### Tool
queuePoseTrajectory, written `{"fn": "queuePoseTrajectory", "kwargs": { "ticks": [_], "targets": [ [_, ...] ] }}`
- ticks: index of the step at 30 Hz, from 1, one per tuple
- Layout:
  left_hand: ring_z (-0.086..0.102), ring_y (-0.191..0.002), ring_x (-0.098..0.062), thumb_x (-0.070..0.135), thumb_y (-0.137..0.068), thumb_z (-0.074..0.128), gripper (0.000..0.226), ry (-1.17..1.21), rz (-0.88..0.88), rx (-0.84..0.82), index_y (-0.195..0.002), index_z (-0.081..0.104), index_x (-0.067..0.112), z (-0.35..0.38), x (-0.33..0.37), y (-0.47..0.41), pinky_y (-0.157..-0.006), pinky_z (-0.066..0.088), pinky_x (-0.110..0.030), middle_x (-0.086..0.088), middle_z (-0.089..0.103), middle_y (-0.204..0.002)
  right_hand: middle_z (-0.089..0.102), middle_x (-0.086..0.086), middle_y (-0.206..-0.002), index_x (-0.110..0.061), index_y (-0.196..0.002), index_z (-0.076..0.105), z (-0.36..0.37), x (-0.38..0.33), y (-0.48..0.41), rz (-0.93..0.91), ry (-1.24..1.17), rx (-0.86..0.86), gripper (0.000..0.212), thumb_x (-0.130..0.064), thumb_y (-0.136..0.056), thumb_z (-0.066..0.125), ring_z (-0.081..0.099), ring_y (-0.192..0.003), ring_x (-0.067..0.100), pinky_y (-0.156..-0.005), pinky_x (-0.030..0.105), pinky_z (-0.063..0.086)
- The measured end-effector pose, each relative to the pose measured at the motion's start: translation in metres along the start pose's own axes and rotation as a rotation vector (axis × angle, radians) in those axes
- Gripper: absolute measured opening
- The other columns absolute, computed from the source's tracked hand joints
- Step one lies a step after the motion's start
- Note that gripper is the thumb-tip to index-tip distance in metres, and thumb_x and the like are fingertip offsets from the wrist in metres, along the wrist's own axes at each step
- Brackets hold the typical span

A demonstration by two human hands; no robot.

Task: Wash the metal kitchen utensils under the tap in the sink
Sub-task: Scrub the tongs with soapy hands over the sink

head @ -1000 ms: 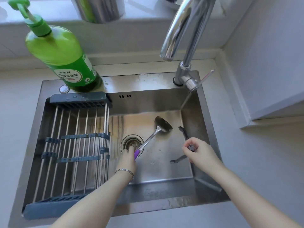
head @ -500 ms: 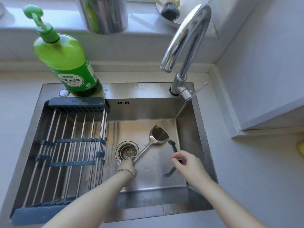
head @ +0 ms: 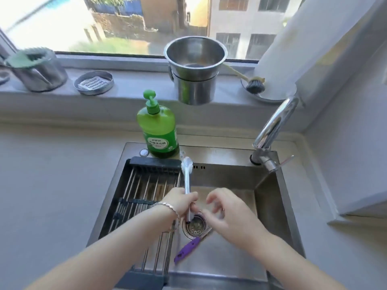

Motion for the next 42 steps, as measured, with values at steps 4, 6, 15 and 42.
{"fn": "queuePoseTrajectory", "kwargs": {
  "ticks": [4,6,15,42],
  "targets": [
    [0.053,-0.041,-0.005,0.013,-0.087,0.054,0.007,-0.262,0.055,0.064,-0.082,0.056,0.009,-0.043,0.016,0.007,-0.037,0.042,-0.014,-0.001,0.057,-0.058,0.067,0.0,-0.081,-0.018,-0.081,0.063,-0.024,-0.026,-0.075,0.121,-0.074,-0.023,0.011,-0.027,-0.086,0.058,0.061,-0.075,0.014,-0.073,0.027,0.049],
    [0.052,-0.043,-0.005,0.013,-0.087,0.054,0.004,-0.297,0.101,0.093,-0.083,0.055,0.012,-0.059,0.024,0.006,-0.032,0.038,-0.013,0.0,0.056,-0.061,0.064,0.006,-0.068,-0.012,-0.073,0.063,-0.028,-0.034,-0.118,0.244,-0.223,-0.014,0.021,-0.025,-0.087,0.055,0.059,-0.06,0.017,-0.067,0.031,0.052],
    [0.049,-0.035,-0.001,0.016,-0.084,0.052,0.011,-0.269,0.179,0.101,-0.083,0.063,0.017,-0.099,0.03,-0.021,-0.04,0.04,-0.016,0.009,0.056,-0.042,0.046,0.005,-0.074,0.003,-0.099,0.05,0.006,-0.075,-0.256,0.63,-0.865,-0.23,0.049,-0.044,-0.088,0.056,0.048,-0.06,0.01,-0.038,0.017,0.049],
    [0.039,-0.037,-0.001,0.021,-0.079,0.06,0.009,-0.203,0.199,0.182,-0.077,0.068,0.015,-0.112,0.01,-0.013,-0.039,0.032,-0.012,0.006,0.054,-0.056,0.047,0.003,-0.067,-0.004,-0.078,0.051,0.02,-0.087,-0.267,0.737,-1.084,-0.165,0.037,-0.038,-0.093,0.051,0.048,-0.034,0.007,-0.033,0.013,0.043]
  ]
}}
Point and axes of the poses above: each hand's wrist, its own y-axis away from the middle knuckle, its own z-axis out of the palm, x = y × z, the point moved 6 cm from there along -y, towards the middle knuckle
